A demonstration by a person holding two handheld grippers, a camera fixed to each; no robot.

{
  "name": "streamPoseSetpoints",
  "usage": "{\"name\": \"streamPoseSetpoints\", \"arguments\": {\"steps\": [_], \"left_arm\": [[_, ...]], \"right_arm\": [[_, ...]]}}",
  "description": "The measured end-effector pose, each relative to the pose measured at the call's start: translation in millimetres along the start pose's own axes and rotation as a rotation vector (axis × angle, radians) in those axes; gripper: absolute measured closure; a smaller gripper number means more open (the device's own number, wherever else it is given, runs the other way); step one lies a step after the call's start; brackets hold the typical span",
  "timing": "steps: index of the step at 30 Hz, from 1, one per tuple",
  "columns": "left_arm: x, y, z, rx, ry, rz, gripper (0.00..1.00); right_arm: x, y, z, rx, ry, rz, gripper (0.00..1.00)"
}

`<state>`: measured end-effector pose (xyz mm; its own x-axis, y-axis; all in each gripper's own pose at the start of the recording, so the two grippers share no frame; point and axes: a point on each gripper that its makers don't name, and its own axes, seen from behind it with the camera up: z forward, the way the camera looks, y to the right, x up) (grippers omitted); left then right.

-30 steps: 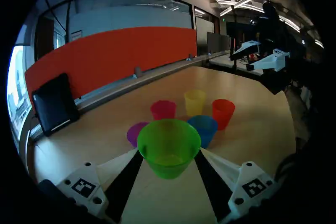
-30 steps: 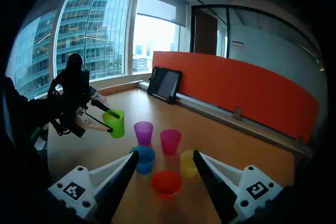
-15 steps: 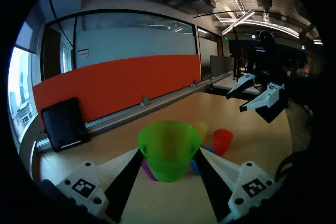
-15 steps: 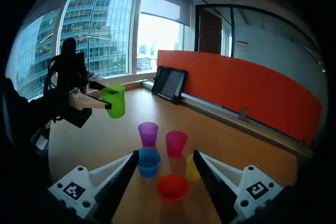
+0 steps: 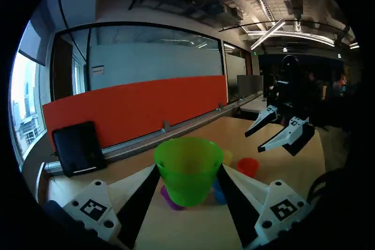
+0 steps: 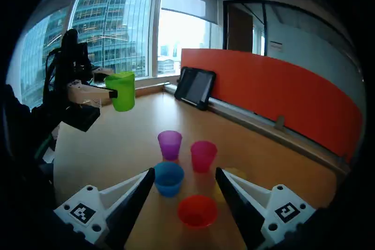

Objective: Pour water

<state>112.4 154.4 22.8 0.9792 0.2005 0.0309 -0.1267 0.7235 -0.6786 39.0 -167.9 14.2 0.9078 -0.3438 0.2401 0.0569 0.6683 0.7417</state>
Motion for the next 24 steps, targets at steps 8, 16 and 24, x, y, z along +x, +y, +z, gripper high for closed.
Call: {"name": "streamPoseSetpoints", "arguments": {"steps": [8, 16, 24], "left_arm": [[9, -3.6, -9.1, 0.016, 0.027, 0.004, 0.16], [20, -2.8, -16.1, 0.024, 0.064, 0.001, 0.16], [23, -3.7, -23.5, 0.035, 0.081, -0.001, 0.16]], "right_arm": [[-6, -7, 14.8, 0.033, -0.019, -0.004, 0.0], [-14, -16, 33.6, 0.076, -0.047, -0.005, 0.0], [-31, -24, 52.4, 0.116, -0.101, -0.006, 0.0]]}}
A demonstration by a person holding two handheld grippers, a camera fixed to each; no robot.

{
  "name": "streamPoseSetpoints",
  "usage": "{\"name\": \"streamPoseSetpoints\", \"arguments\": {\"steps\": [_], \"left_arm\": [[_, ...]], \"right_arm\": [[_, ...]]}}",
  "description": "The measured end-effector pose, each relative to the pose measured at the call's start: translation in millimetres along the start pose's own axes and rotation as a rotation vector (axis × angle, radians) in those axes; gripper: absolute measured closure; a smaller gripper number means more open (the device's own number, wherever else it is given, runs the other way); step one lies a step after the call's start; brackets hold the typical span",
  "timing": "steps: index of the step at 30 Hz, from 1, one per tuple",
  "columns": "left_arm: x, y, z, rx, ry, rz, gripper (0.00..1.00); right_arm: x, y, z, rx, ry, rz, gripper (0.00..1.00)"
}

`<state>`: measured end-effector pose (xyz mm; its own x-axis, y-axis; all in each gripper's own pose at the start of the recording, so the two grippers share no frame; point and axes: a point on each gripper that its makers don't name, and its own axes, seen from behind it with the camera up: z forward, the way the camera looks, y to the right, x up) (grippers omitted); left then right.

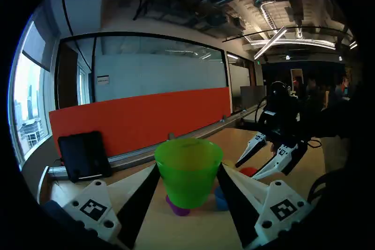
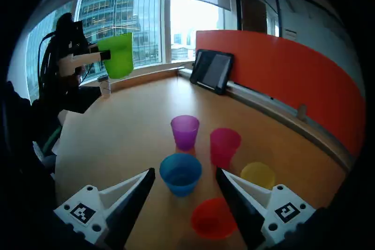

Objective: Pour water

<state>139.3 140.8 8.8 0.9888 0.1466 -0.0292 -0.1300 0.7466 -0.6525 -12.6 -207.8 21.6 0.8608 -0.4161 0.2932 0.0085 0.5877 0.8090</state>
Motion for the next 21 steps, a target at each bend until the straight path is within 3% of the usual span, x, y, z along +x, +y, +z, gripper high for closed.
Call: {"name": "streamPoseSetpoints", "arguments": {"steps": [21], "left_arm": [[0, -3.1, -12.7, 0.01, 0.006, 0.002, 0.16]], "right_arm": [[-29, -6, 40.0, 0.038, -0.107, -0.03, 0.0]]}}
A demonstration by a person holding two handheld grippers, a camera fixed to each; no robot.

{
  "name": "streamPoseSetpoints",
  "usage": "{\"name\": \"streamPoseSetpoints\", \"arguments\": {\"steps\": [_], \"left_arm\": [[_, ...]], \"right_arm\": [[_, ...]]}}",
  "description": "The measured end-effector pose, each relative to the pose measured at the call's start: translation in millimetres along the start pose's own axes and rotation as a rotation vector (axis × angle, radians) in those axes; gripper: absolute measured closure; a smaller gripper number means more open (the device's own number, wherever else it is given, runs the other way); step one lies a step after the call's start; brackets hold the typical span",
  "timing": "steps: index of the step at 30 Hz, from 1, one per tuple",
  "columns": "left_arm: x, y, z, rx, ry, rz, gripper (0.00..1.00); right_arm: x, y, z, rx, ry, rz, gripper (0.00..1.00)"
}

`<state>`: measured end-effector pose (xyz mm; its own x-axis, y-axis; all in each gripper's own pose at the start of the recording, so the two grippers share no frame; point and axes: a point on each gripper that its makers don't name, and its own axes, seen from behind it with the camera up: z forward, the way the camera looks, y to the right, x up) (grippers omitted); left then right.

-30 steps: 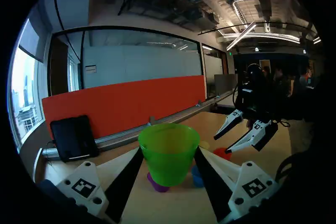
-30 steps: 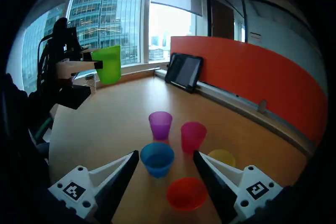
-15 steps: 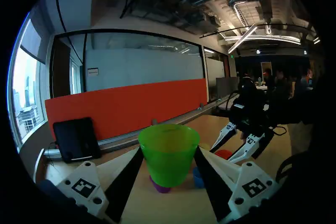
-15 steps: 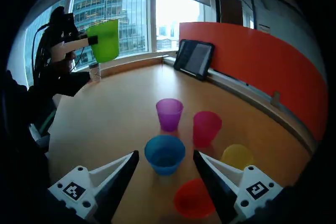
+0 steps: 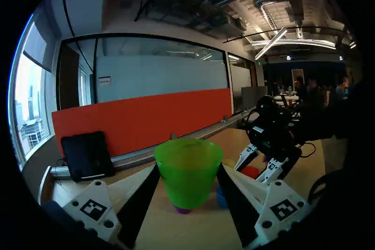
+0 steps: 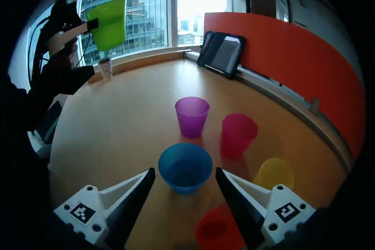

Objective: Pour water

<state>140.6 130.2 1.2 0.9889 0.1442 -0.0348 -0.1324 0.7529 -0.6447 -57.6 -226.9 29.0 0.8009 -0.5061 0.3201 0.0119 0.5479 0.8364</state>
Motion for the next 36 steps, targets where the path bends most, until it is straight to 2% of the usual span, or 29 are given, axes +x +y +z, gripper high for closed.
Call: {"name": "streamPoseSetpoints", "arguments": {"steps": [17, 26, 28, 30, 36], "left_arm": [[-2, -4.8, -4.1, 0.005, 0.0, -0.004, 0.16], [-1, -3.7, -6.6, 0.005, 0.0, -0.002, 0.16], [-2, -3.7, -7.0, 0.006, 0.0, 0.0, 0.16], [-2, -3.8, -7.5, 0.006, 0.0, 0.001, 0.16], [-2, -4.7, -7.5, 0.005, -0.001, -0.003, 0.16]], "right_arm": [[-11, 1, 28.0, -0.009, -0.051, -0.014, 0.0], [-14, -1, 39.2, -0.01, -0.06, 0.008, 0.0], [-16, 0, 41.1, -0.015, -0.063, 0.011, 0.02], [-17, 1, 42.5, -0.019, -0.065, 0.014, 0.08], [-17, 0, 42.0, -0.023, -0.056, 0.024, 0.11]]}}
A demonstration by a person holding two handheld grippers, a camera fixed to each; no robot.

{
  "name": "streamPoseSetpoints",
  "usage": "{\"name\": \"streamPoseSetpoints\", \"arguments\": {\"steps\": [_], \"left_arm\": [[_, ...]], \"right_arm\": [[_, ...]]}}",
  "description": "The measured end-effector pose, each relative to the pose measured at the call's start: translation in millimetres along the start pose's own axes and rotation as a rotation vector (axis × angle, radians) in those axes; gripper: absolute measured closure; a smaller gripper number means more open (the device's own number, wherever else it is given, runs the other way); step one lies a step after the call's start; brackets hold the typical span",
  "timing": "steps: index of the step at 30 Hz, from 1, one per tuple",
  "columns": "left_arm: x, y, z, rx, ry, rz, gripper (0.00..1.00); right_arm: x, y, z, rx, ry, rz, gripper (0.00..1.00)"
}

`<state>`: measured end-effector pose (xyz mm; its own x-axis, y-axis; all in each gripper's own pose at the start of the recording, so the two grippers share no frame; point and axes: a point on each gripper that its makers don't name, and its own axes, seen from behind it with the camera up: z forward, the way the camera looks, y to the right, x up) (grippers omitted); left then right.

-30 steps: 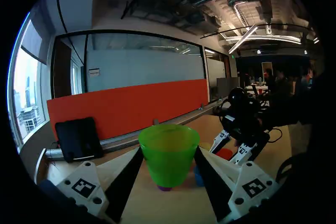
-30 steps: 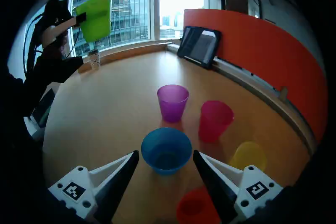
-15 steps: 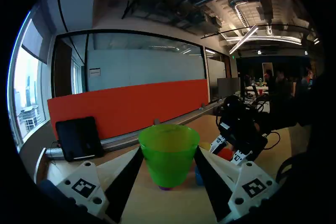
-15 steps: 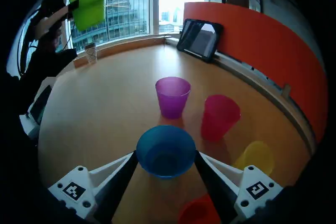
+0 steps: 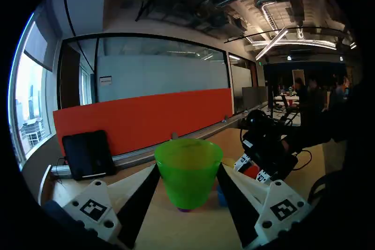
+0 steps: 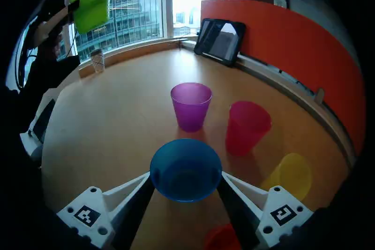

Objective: Pour water

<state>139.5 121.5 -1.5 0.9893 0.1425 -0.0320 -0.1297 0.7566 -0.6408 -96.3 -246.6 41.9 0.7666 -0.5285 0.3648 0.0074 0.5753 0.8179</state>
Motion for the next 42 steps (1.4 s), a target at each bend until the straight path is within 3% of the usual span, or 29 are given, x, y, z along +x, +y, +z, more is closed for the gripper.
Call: {"name": "streamPoseSetpoints", "arguments": {"steps": [8, 17, 26, 42], "left_arm": [[-5, 1.2, 2.5, -0.002, -0.01, 0.001, 0.16], [-9, 5.5, 7.2, -0.01, -0.017, -0.002, 0.16], [-20, 12.9, 17.9, -0.022, -0.034, -0.011, 0.16], [-26, 29.2, 31.7, -0.064, -0.029, -0.029, 0.16]], "right_arm": [[4, -4, -10.6, -0.005, 0.03, -0.003, 0.11], [24, -1, -40.7, -0.03, 0.117, 0.019, 0.11], [46, 6, -79.1, -0.072, 0.234, 0.041, 0.11], [95, 7, -133.4, -0.127, 0.464, 0.012, 0.11]]}}
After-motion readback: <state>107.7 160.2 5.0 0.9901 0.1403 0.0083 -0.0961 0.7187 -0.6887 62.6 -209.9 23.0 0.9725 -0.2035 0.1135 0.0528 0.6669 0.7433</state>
